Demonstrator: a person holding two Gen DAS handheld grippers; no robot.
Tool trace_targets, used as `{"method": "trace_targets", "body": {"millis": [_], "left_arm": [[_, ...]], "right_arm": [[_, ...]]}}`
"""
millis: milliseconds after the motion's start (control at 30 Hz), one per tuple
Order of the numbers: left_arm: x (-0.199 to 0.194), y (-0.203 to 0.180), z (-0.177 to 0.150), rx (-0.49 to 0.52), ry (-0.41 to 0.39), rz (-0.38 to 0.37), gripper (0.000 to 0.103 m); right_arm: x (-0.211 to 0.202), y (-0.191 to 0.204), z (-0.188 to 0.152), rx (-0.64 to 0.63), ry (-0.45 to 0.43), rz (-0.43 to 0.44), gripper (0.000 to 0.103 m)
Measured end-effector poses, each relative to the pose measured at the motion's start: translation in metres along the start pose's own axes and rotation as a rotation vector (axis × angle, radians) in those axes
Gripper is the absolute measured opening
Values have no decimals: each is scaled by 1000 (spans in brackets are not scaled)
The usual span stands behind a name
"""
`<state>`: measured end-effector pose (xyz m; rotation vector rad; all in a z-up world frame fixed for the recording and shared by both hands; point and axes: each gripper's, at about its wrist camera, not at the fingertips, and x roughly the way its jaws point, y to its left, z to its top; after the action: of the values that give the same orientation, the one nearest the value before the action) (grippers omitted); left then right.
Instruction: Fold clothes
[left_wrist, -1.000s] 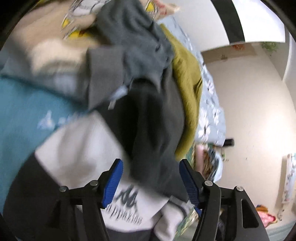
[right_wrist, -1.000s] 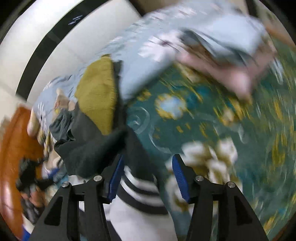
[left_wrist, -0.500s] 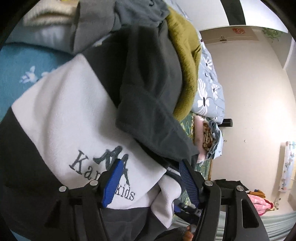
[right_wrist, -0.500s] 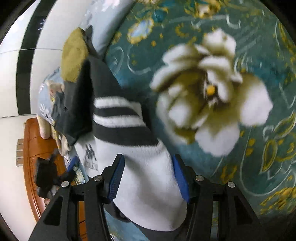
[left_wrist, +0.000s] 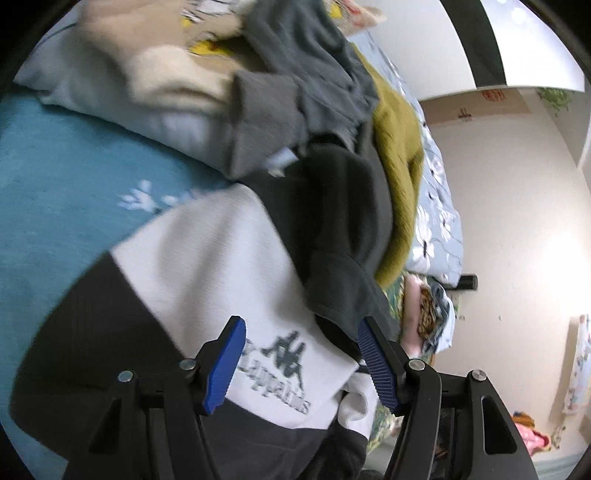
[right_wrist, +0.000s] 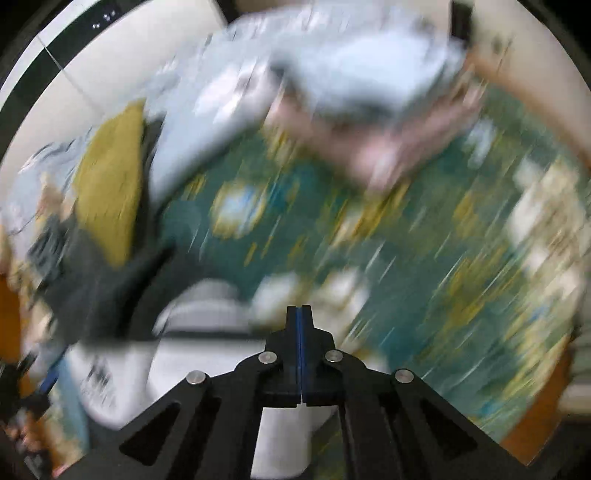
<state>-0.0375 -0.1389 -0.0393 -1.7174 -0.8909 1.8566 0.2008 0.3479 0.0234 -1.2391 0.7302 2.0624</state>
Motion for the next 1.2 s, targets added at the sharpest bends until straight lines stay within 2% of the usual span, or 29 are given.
{"method": "trace_targets", "body": {"millis": [67,233,367,400,467,500,533,567,633,767,833,867,967,1033,1100,1200], "left_arm": [[-3,7,3,-17,-18,14,67],[-3,13,20,-11,-74,52,67],[14,16,35,36,-93,183,67],[18,19,36,32,-97,195,67],[27,26,37,19,-95,201,67],[31,28,37,26,-95,201,67],[35,29,36,43,-95,199,67],[40,30,36,60,-95,198,67],[48,32,35,94,-96,194,67],[56,14,30,226,-72,136,69],[60,-3,26,334,-89,181,69],[64,-10,24,383,-97,230,69],[80,-18,26,432,-84,334,66],[86,-17,29,408,-71,346,48],[87,-17,29,387,-72,331,19],[80,-30,15,439,-101,336,11]], "right_arm": [[-2,-4,14,-19,-22,-23,0],[9,17,1,-75,-3,49,0],[24,36,-23,-77,47,151,0],[26,39,-30,-64,60,171,1],[25,44,-42,-35,80,219,9],[25,47,-50,-22,91,258,23],[25,50,-57,-24,100,277,41],[26,54,-64,-26,109,297,44],[27,63,-74,-40,129,313,45],[31,69,-86,-43,159,331,45],[32,68,-88,-28,164,338,45],[32,67,-88,-24,165,339,45],[33,67,-88,-17,169,335,45],[33,65,-89,-6,174,338,45],[33,64,-90,5,180,344,45],[32,61,-93,18,179,356,45]]}}
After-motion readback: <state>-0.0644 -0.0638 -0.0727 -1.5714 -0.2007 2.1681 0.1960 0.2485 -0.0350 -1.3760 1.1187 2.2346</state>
